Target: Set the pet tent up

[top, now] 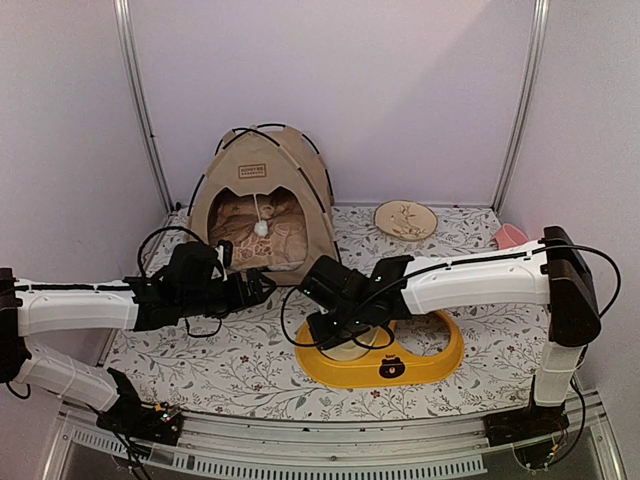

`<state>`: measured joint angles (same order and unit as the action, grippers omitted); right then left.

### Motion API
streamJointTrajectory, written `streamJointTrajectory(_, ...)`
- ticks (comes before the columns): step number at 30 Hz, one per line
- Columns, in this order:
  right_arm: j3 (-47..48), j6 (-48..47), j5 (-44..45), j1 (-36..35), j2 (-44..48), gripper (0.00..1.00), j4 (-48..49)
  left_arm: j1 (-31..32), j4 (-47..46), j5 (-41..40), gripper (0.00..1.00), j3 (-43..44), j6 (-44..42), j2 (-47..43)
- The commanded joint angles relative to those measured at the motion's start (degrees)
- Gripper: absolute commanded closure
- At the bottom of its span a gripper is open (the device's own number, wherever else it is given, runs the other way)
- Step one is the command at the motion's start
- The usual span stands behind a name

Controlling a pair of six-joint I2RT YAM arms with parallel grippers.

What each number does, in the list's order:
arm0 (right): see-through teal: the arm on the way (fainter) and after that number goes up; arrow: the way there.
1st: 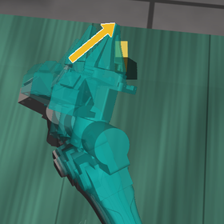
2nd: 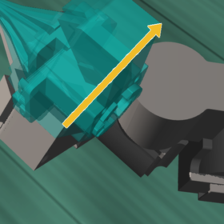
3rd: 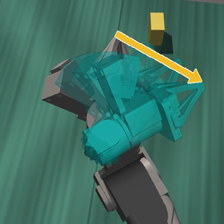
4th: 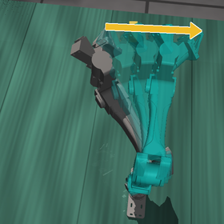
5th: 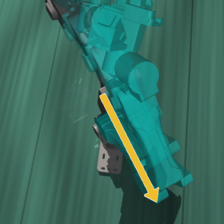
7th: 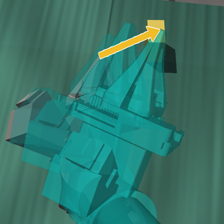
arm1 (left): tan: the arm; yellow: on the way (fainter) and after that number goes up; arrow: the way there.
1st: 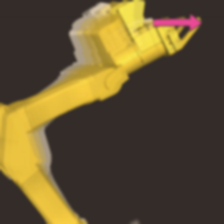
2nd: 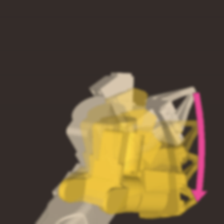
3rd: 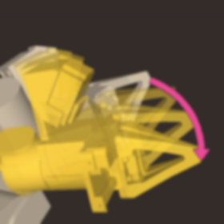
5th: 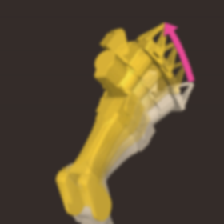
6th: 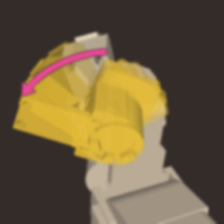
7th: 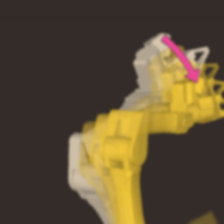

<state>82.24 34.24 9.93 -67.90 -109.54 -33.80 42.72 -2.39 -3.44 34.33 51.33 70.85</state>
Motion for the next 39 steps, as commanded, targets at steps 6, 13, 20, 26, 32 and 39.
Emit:
streamJointTrajectory(6,0.7,0.5,6.1,0.1,4.4,0.45,-1.5,-0.6,-2.2,1.2,0.00,-0.5,0.4,1.0)
streamJointTrajectory(13,-1.7,-0.2,6.4,2.1,7.7,0.42,-1.4,-0.6,-2.8,2.2,0.01,-0.4,0.2,1.5)
streamJointTrajectory(20,-0.5,-1.3,2.7,0.5,4.1,0.67,-0.9,-0.6,-3.6,3.0,0.01,-0.2,0.5,2.6)
streamJointTrajectory(26,-1.6,-0.2,1.1,-1.3,-0.6,0.86,0.3,-0.6,-3.7,3.3,0.00,0.0,0.5,3.1)
streamJointTrajectory(32,-2.6,0.5,0.9,-1.1,-3.4,0.90,0.1,-0.5,-3.5,3.5,0.00,0.3,0.4,3.4)
streamJointTrajectory(39,-2.7,0.1,2.3,1.4,2.5,0.84,0.5,-0.5,-3.7,3.7,0.01,0.5,0.6,3.4)
